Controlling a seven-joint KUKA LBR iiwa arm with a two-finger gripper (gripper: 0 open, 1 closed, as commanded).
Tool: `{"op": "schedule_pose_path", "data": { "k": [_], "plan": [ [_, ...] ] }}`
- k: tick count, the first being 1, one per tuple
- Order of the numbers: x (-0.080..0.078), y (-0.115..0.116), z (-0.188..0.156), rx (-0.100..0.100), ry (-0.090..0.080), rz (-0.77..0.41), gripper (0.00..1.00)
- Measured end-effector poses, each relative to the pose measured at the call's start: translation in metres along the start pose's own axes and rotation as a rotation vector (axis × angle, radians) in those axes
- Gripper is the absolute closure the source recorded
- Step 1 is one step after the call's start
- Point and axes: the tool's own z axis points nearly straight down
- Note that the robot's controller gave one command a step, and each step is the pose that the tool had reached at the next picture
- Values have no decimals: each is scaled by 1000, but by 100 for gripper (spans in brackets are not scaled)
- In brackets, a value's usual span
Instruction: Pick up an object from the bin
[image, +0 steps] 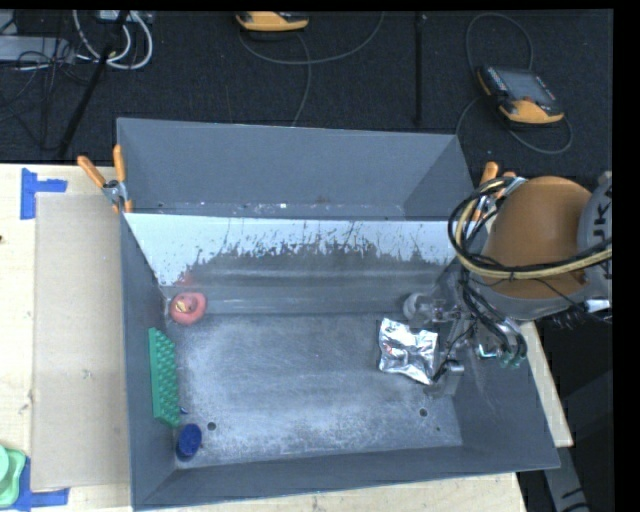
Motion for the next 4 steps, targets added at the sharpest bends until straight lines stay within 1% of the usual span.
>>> {"op": "schedule_pose_path", "data": {
  "k": [1, 2, 3, 4],
  "plan": [
    [-7, 2, -5, 1, -9, -105, 0],
    [-27, 10, 83, -1, -2, 44, 0],
    [-29, 10, 79, 1, -9, 41, 100],
    [-58, 1, -74, 3, -19, 12, 100]
  ]
}}
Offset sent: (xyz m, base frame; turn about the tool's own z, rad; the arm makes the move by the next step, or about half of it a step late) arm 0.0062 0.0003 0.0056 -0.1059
